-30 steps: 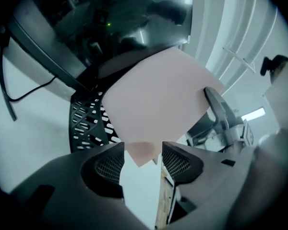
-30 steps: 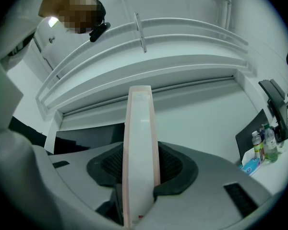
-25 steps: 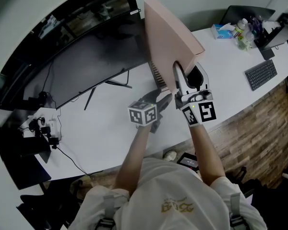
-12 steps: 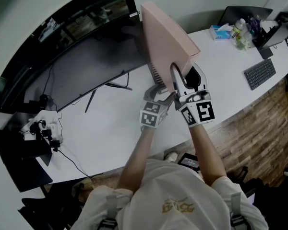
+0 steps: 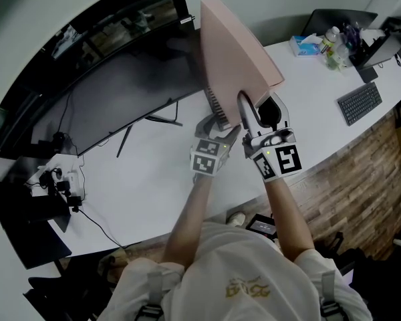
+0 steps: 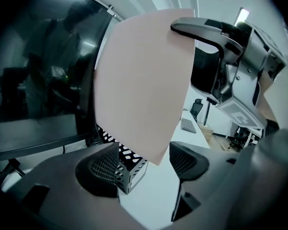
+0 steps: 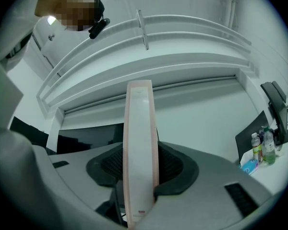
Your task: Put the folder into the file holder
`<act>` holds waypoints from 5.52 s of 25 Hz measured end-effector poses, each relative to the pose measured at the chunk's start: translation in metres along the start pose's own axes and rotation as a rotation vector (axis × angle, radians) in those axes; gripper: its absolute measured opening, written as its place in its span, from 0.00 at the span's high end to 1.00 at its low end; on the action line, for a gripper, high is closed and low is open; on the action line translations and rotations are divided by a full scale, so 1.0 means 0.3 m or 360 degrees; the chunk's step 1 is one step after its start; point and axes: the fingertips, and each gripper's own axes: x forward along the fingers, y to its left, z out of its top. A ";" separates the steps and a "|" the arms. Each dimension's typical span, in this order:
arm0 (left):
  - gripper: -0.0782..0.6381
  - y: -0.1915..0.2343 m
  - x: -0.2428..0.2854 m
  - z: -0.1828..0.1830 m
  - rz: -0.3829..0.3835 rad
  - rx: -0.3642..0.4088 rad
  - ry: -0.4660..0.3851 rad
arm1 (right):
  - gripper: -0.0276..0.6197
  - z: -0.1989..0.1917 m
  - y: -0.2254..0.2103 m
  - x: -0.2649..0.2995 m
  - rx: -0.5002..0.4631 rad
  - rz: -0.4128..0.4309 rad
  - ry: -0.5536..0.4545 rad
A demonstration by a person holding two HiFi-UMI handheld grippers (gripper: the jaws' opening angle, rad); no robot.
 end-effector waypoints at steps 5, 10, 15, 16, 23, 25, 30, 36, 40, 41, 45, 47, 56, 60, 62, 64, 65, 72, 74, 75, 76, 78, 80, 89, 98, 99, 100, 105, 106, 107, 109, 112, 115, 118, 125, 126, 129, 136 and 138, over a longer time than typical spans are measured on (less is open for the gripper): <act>0.42 0.054 -0.012 0.032 0.0050 -0.0044 -0.0055 | 0.66 0.018 0.014 0.002 -0.0002 0.0005 -0.0026; 0.42 0.100 0.008 0.011 0.0068 -0.0056 -0.0004 | 0.66 -0.004 0.019 0.006 -0.0013 0.0013 -0.0003; 0.42 0.135 0.024 0.012 0.0065 -0.0105 -0.0002 | 0.66 -0.031 0.020 0.003 -0.0021 0.0010 0.0027; 0.42 0.137 0.030 0.009 0.0062 -0.0108 0.0007 | 0.66 -0.038 0.022 0.002 -0.0028 0.0012 0.0037; 0.43 0.134 0.054 -0.037 0.0029 -0.0140 0.0077 | 0.66 -0.093 0.016 -0.001 -0.0042 0.0014 0.0097; 0.43 0.133 0.060 -0.048 0.0025 -0.0144 0.0093 | 0.66 -0.105 0.013 0.003 -0.0044 0.0009 0.0113; 0.43 0.132 0.075 -0.078 0.0023 -0.0155 0.0134 | 0.66 -0.139 -0.001 0.011 -0.0037 0.0001 0.0155; 0.42 0.144 0.085 -0.099 0.0027 -0.0184 0.0144 | 0.66 -0.168 -0.019 0.024 -0.0005 -0.0005 0.0177; 0.42 0.142 0.085 -0.096 0.0020 -0.0188 0.0137 | 0.66 -0.182 -0.026 0.037 0.0005 0.0003 0.0196; 0.41 0.142 0.085 -0.097 0.0018 -0.0192 0.0136 | 0.66 -0.190 -0.028 0.040 0.0009 0.0001 0.0209; 0.40 0.143 0.086 -0.098 0.0016 -0.0191 0.0139 | 0.67 -0.223 -0.046 0.046 0.0037 -0.0021 0.0251; 0.40 0.143 0.086 -0.096 0.0015 -0.0187 0.0138 | 0.67 -0.241 -0.059 0.051 0.0054 -0.0029 0.0269; 0.40 0.135 0.082 -0.095 -0.0016 -0.0226 0.0113 | 0.67 -0.315 -0.078 0.070 0.0073 -0.0042 0.0323; 0.39 0.129 0.087 -0.074 -0.0033 -0.0247 0.0086 | 0.67 -0.351 -0.079 0.082 0.0066 -0.0053 0.0353; 0.40 0.129 0.088 -0.074 -0.0034 -0.0236 0.0095 | 0.67 -0.368 -0.079 0.081 0.0061 -0.0056 0.0367; 0.40 0.135 0.086 -0.083 -0.0030 -0.0231 0.0105 | 0.67 -0.383 -0.073 0.079 0.0054 -0.0054 0.0376; 0.40 0.138 0.086 -0.088 -0.0027 -0.0235 0.0107 | 0.67 -0.391 -0.070 0.078 0.0050 -0.0052 0.0381; 0.38 0.151 0.087 -0.097 -0.0037 -0.0307 0.0103 | 0.66 -0.456 -0.054 0.068 0.0007 -0.0038 0.0460; 0.37 0.158 0.087 -0.099 -0.0044 -0.0335 0.0105 | 0.65 -0.485 -0.043 0.062 -0.0024 -0.0012 0.0494; 0.36 0.159 0.086 -0.100 -0.0046 -0.0342 0.0108 | 0.65 -0.492 -0.037 0.059 -0.0041 -0.0001 0.0502; 0.36 0.160 0.085 -0.100 -0.0047 -0.0345 0.0109 | 0.65 -0.494 -0.032 0.059 -0.0056 0.0005 0.0506; 0.36 0.161 0.083 -0.100 -0.0045 -0.0349 0.0109 | 0.64 -0.497 -0.015 0.062 -0.0088 0.0019 0.0516; 0.37 0.161 0.079 -0.103 -0.0040 -0.0352 0.0107 | 0.64 -0.504 0.012 0.064 -0.0138 0.0051 0.0538; 0.38 0.160 0.062 -0.090 -0.0045 -0.0368 0.0073 | 0.61 -0.543 0.035 0.027 -0.0210 0.0030 0.0669; 0.39 0.149 0.001 -0.030 -0.0036 -0.0336 -0.0037 | 0.61 -0.508 0.017 -0.047 -0.0156 -0.0032 0.0662; 0.39 0.146 -0.011 -0.020 -0.0032 -0.0326 -0.0059 | 0.62 -0.501 0.014 -0.059 -0.0133 -0.0043 0.0656; 0.39 0.146 -0.023 -0.011 -0.0025 -0.0318 -0.0081 | 0.62 -0.494 0.012 -0.071 -0.0109 -0.0055 0.0650; 0.44 0.145 -0.098 0.025 0.0013 -0.0277 -0.0172 | 0.65 -0.466 0.015 -0.132 -0.0045 -0.0107 0.0643; 0.45 0.143 -0.116 0.031 0.0020 -0.0270 -0.0193 | 0.66 -0.461 0.019 -0.145 -0.0034 -0.0113 0.0646; 0.47 0.141 -0.136 0.038 0.0025 -0.0267 -0.0216 | 0.67 -0.456 0.022 -0.158 -0.0024 -0.0120 0.0649; 0.51 0.134 -0.174 0.054 0.0040 -0.0266 -0.0262 | 0.71 -0.441 0.026 -0.188 -0.0009 -0.0146 0.0652; 0.58 0.123 -0.226 0.082 0.0070 -0.0276 -0.0332 | 0.84 -0.413 0.033 -0.243 -0.0010 -0.0208 0.0633; 0.61 0.101 -0.284 0.105 0.0101 -0.0209 -0.0364 | 0.89 -0.387 0.045 -0.292 -0.0013 -0.0248 0.0625; 0.66 0.089 -0.358 0.117 0.0136 -0.0135 -0.0379 | 0.95 -0.351 0.044 -0.339 0.0041 -0.0297 0.0607; 0.85 0.036 -0.529 0.174 0.0318 0.0014 -0.0539 | 0.94 -0.255 0.076 -0.407 0.0057 -0.0319 0.0552; 0.87 0.023 -0.541 0.178 0.0318 0.0018 -0.0551 | 0.94 -0.240 0.081 -0.414 0.0063 -0.0318 0.0533; 0.87 -0.007 -0.557 0.175 0.0279 -0.0028 -0.0552 | 0.94 -0.218 0.096 -0.434 -0.0045 -0.0323 0.0543; 0.87 -0.025 -0.610 0.171 0.0270 -0.0050 -0.0591 | 0.94 -0.214 0.121 -0.462 -0.0104 -0.0320 0.0589; 0.87 -0.034 -0.608 0.161 0.0226 -0.0086 -0.0574 | 0.94 -0.210 0.129 -0.465 -0.0101 -0.0321 0.0591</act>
